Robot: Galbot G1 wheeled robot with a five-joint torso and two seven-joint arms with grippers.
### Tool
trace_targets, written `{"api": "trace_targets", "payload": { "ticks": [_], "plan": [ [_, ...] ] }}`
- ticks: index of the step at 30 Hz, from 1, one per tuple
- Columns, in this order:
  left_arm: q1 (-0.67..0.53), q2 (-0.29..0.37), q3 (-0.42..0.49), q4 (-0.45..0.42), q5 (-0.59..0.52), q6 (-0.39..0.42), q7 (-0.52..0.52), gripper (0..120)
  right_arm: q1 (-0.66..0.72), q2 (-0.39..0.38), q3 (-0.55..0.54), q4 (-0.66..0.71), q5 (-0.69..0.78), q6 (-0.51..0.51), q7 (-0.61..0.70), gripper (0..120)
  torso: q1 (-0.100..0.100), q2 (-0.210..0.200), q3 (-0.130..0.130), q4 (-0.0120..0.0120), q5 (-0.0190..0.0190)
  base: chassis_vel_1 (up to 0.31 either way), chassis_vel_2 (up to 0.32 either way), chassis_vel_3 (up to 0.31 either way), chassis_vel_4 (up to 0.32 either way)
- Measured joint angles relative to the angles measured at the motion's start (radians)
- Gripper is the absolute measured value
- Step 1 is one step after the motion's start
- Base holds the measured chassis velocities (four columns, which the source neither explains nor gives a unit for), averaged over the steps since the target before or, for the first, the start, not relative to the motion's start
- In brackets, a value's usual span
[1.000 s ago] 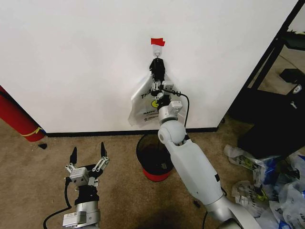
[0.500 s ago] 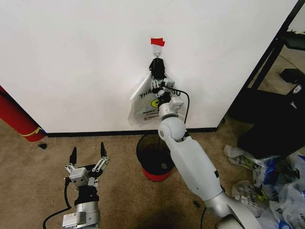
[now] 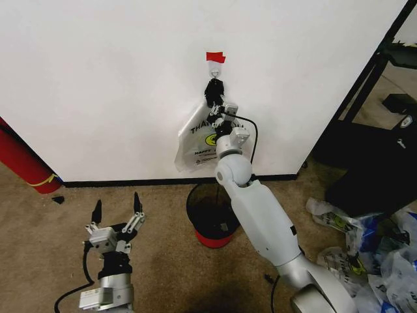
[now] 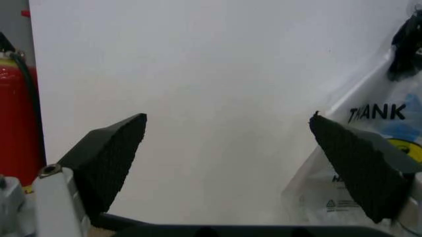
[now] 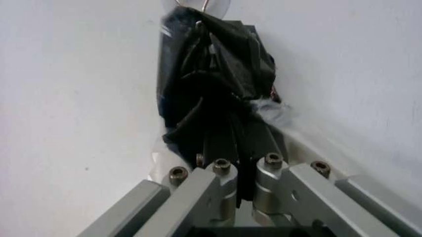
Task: Pick up the garbage bag from the wall and place it over the trash bin.
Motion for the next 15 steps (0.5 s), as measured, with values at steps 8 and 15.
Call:
{"api": "trace_targets", "payload": {
  "ticks": [8,15],
  "plan": [
    [0.009,-0.021,0.021,0.009,0.021,-0.009,-0.003,100,-0.126,-0.038,-0.01,0.144,0.008,-0.013,-0.003,0,0.0,0.0,0.0,-0.0003,0.0001,0.0,0.0,0.0,0.0],
    [0.005,-0.017,0.024,0.017,0.028,-0.01,-0.003,100,-0.242,-0.077,0.006,0.245,0.007,-0.015,-0.018,0,0.0,0.0,0.0,-0.0002,0.0001,0.0,0.0,0.0,0.0]
  ]
}}
